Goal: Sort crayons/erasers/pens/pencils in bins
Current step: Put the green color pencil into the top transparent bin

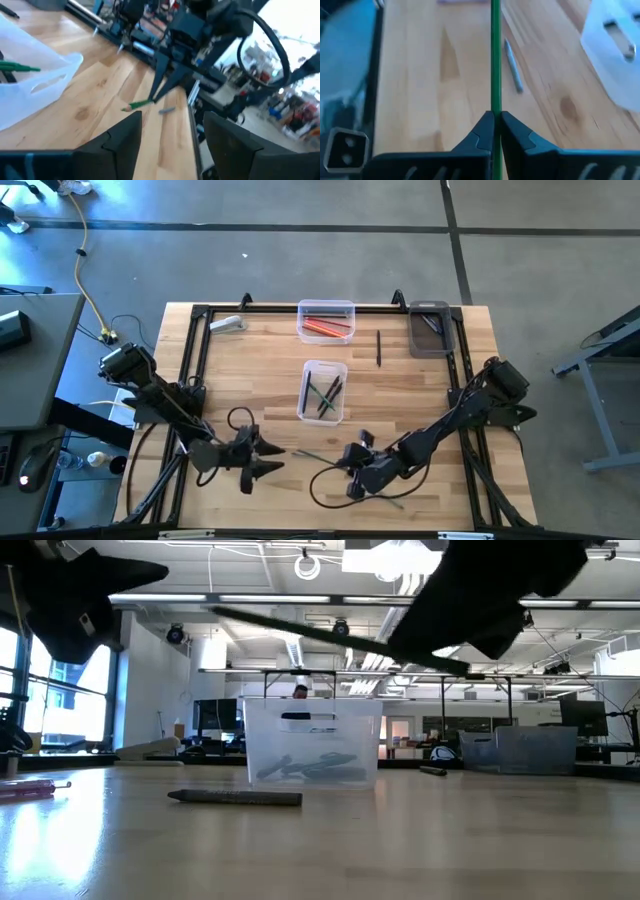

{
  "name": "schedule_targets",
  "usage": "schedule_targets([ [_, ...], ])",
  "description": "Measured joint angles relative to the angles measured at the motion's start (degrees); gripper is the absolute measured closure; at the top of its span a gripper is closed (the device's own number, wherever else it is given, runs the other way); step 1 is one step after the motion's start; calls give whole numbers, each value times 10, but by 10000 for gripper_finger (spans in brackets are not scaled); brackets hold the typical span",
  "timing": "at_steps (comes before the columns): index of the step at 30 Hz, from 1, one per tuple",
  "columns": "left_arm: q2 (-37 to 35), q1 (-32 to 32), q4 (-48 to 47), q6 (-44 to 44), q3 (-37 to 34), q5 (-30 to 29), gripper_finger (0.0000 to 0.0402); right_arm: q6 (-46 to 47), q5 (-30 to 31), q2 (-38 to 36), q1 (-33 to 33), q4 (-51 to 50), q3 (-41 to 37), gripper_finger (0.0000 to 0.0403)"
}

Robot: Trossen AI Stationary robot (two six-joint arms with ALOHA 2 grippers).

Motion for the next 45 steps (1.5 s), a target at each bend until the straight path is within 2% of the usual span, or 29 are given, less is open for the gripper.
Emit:
schedule_targets([
  [5,0,0,19,-6,5,-36,191,-17,16,0,0,71,0,399],
  [11,0,0,19,1,17,-49,190,-58,40,0,-1,138,0,399],
  [15,0,6,26,47,33,-61,191,-93,41,0,-5,177,0,399],
  [22,0,22,47,159,69,-31,209,-145,39,-1,-12,214,1,399],
  [29,0,37,49,218,90,-5,261,-179,37,-1,-12,244,1,399],
  [34,0,37,78,266,90,-7,327,-189,37,-1,-12,251,1,399],
  [38,0,37,93,300,90,16,383,-204,37,-1,-12,267,1,399],
  [40,0,37,104,317,90,25,393,-213,37,-1,-12,274,1,399],
  [45,0,37,115,357,90,32,390,-229,51,-1,-12,279,1,385],
])
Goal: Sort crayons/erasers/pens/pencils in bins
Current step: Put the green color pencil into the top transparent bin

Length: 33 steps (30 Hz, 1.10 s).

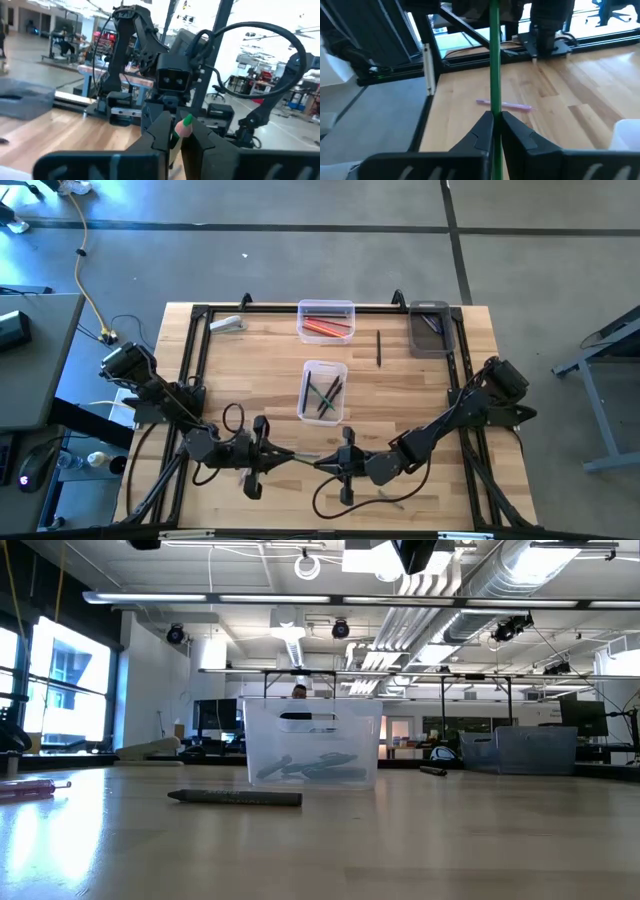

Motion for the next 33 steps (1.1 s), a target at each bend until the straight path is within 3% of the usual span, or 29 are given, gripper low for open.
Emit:
schedule_targets([
  [8,-7,12,41,100,0,2,397,-31,30,0,0,-12,0,290],
  [14,-42,30,27,164,0,1,397,-18,78,-20,2,-88,0,209],
  [20,-84,63,-15,196,0,-1,398,-6,82,-48,10,-176,0,176],
  [26,-115,133,-98,189,0,11,398,-1,118,-54,27,-275,1,221],
  [33,-131,296,-204,114,0,115,399,20,139,-53,50,-331,1,360],
])
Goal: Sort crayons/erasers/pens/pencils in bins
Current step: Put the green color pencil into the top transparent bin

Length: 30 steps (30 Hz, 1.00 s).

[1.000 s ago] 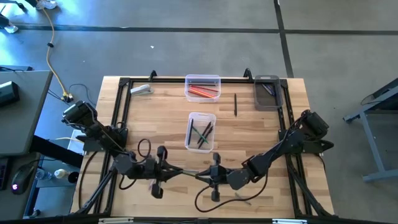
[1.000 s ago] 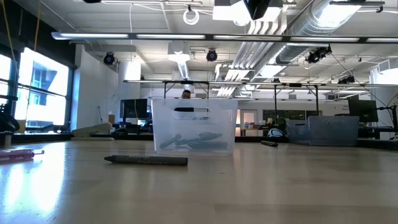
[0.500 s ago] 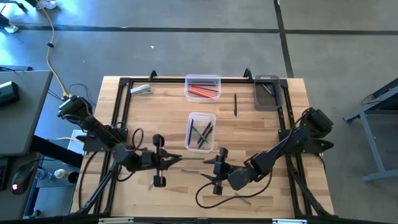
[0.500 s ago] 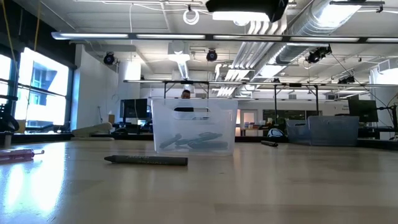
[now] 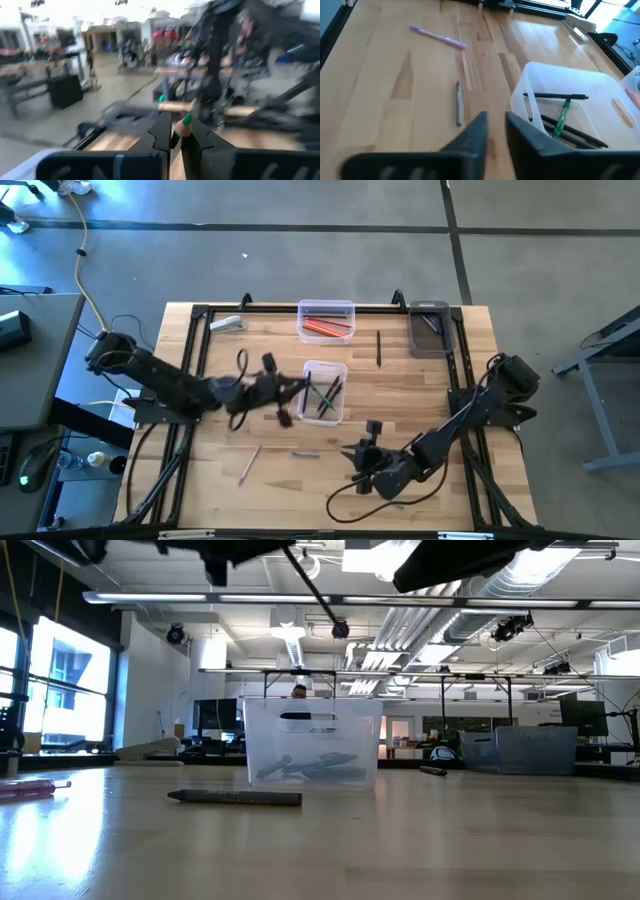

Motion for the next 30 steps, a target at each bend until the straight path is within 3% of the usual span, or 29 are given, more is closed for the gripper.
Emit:
schedule_targets([
  [3,-1,77,-103,-19,34,49,399,-5,1,0,8,0,0,395],
  [11,38,251,-453,14,214,140,399,-26,17,0,12,0,0,382],
  [19,147,383,-521,73,337,252,399,-69,18,0,7,-3,0,398],
  [22,204,407,-558,114,384,249,399,-85,18,0,2,-3,0,401],
  [30,323,431,-619,228,474,156,399,-90,27,1,-8,-31,0,402],
])
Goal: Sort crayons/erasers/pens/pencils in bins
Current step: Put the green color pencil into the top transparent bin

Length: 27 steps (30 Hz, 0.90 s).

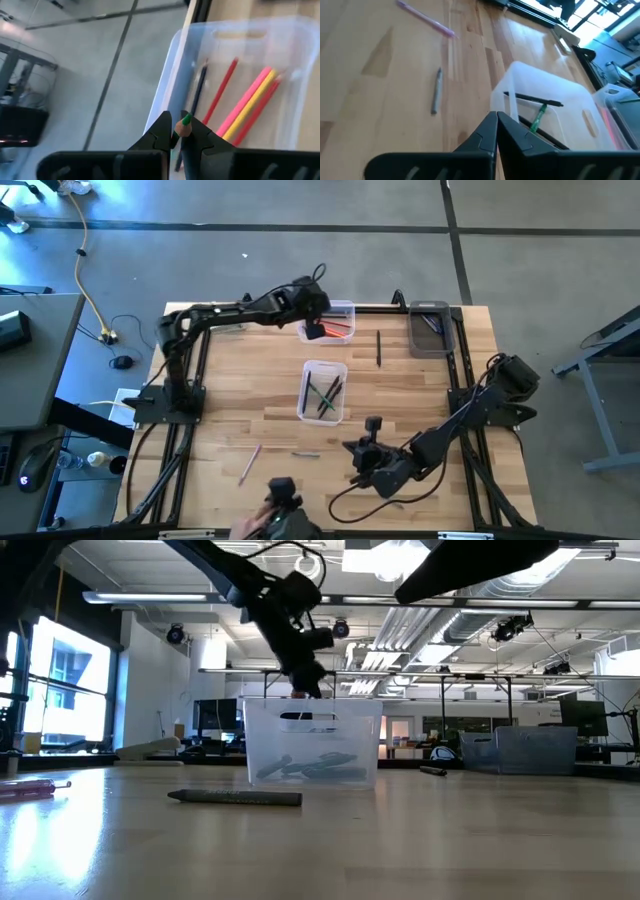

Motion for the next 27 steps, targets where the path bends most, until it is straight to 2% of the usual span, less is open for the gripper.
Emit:
schedule_targets([
  [9,58,-1,5,51,34,-12,399,-1,0,0,0,-13,0,403],
  [15,61,0,-1,54,36,11,398,-1,0,0,0,-15,0,403],
  [27,63,-13,-7,51,35,11,337,0,-1,0,0,-15,0,403],
])
